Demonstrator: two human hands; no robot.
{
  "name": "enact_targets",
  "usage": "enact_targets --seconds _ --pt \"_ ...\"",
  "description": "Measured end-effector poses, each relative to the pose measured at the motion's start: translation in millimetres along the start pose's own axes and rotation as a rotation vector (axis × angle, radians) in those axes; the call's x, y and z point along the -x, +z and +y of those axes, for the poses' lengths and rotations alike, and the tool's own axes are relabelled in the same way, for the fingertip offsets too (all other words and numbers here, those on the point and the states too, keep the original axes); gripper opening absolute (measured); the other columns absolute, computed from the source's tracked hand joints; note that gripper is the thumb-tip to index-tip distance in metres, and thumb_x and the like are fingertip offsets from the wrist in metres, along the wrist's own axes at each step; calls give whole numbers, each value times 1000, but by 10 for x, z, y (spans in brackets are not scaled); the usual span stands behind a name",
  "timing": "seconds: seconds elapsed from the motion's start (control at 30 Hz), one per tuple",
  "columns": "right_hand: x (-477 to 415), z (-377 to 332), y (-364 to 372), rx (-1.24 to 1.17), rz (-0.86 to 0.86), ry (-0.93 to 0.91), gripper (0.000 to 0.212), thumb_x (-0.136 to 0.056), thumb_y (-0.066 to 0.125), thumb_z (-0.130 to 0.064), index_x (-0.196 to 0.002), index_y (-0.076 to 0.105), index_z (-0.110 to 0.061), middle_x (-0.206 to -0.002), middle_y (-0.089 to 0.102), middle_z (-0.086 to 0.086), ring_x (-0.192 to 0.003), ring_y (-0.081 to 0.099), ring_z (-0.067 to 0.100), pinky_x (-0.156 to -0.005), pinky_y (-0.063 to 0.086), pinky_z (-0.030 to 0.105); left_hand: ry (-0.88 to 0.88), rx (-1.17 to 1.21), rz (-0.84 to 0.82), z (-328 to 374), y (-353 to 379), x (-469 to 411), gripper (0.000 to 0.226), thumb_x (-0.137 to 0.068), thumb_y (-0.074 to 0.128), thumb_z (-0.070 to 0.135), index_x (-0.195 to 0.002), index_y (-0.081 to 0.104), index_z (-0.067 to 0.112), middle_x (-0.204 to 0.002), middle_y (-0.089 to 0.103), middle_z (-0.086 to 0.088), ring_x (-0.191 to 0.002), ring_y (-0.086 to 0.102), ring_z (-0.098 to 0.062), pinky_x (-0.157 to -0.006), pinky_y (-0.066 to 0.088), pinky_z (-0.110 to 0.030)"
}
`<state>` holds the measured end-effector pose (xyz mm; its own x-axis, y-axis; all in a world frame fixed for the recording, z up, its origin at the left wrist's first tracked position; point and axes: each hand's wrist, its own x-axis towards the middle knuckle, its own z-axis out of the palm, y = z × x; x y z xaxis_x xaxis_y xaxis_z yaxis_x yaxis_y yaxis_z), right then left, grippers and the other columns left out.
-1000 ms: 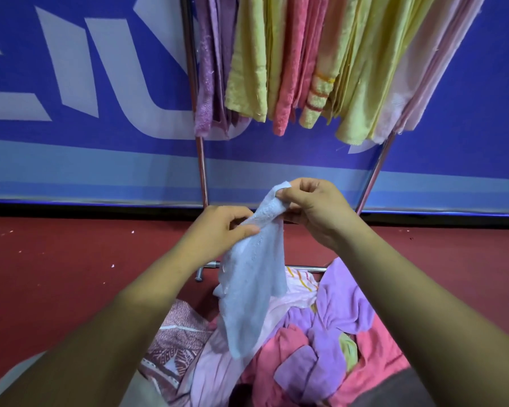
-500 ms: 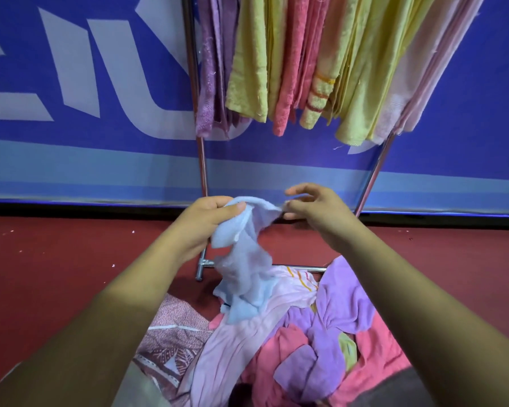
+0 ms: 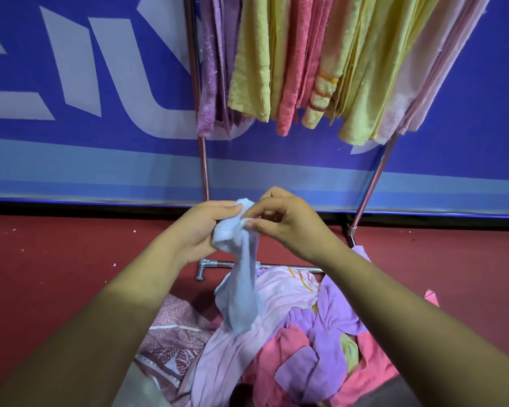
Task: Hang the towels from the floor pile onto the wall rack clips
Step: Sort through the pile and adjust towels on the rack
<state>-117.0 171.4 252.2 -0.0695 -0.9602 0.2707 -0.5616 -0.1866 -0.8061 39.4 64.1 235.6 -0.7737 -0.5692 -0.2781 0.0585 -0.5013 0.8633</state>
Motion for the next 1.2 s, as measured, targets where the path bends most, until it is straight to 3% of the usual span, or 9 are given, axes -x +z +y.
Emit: enact_targets --seconds 0.1,0.2,0.33,0.5,0.57,0.7,0.87,1.03,1.2 --pt "-27 -13 16 -7 102 14 7 -90 71 -15 -85 69 -20 -93 55 2 -76 53 8 -73 41 14 -8 58 -154 7 32 4 46 -97 50 28 -126 57 -7 -121 65 -20 -108 65 -27 -97 52 -37" --pt "-71 -21 -35 -78 225 90 13 -95 64 -19 -84 60 -13 -78 63 2 -66 53 9 -64 44 25 120 -388 -156 -72 52 -2 36 -89 66 20 -120 59 2 -110 73 -8 -97 69 -16 -89 54 -32" --pt "-98 21 -81 -140 292 180 17 -96 63 -19 -84 57 -9 -61 53 -1 -54 44 13 -52 40 29 179 -910 -77 -110 -41 -62 22 -90 72 21 -109 72 10 -109 74 -8 -95 64 -7 -100 50 -44" --pt "-97 86 -200 -311 138 251 7 -94 66 -12 -97 65 -6 -66 54 10 -55 53 17 -55 49 34 267 -622 -2 -17 -63 -29 41 -90 59 34 -110 64 -1 -103 67 -10 -94 55 -17 -88 42 -39" --pt "-87 96 -236 -383 67 245 8 -93 68 -11 -90 69 -3 -68 59 9 -57 52 19 -54 47 29 305 -722 3 6 -81 -34 42 -90 57 39 -106 64 1 -93 62 -5 -87 52 -14 -80 40 -35" --pt "-120 134 -311 -368 230 253 10 -91 69 -6 -81 69 -7 -67 62 8 -60 55 19 -63 50 34 268 -1061 -52 -26 -161 -35 28 -90 65 41 -99 71 15 -85 68 10 -76 55 0 -72 46 -25" --pt "-154 330 -564 -187 481 271 7 -89 69 -7 -82 69 -7 -72 67 4 -64 60 14 -69 53 35 73 -1512 6 -90 -577 -124 14 -86 70 26 -83 70 12 -76 68 -1 -68 53 -6 -65 43 -27" --pt "-62 674 -704 -38 543 366 6 -86 70 -4 -86 71 -10 -76 67 2 -68 61 15 -71 54 35 -128 -1570 62 -322 -904 -149 16 -87 66 24 -76 63 13 -73 62 -2 -69 50 -14 -65 42 -31" --pt "73 987 -697 94 336 610 23 -77 74 -5 -100 72 -7 -78 65 6 -67 60 16 -72 57 35 104 -1356 326 -363 -748 -150 23 -96 56 19 -73 53 20 -71 56 5 -71 49 -16 -61 37 -24"
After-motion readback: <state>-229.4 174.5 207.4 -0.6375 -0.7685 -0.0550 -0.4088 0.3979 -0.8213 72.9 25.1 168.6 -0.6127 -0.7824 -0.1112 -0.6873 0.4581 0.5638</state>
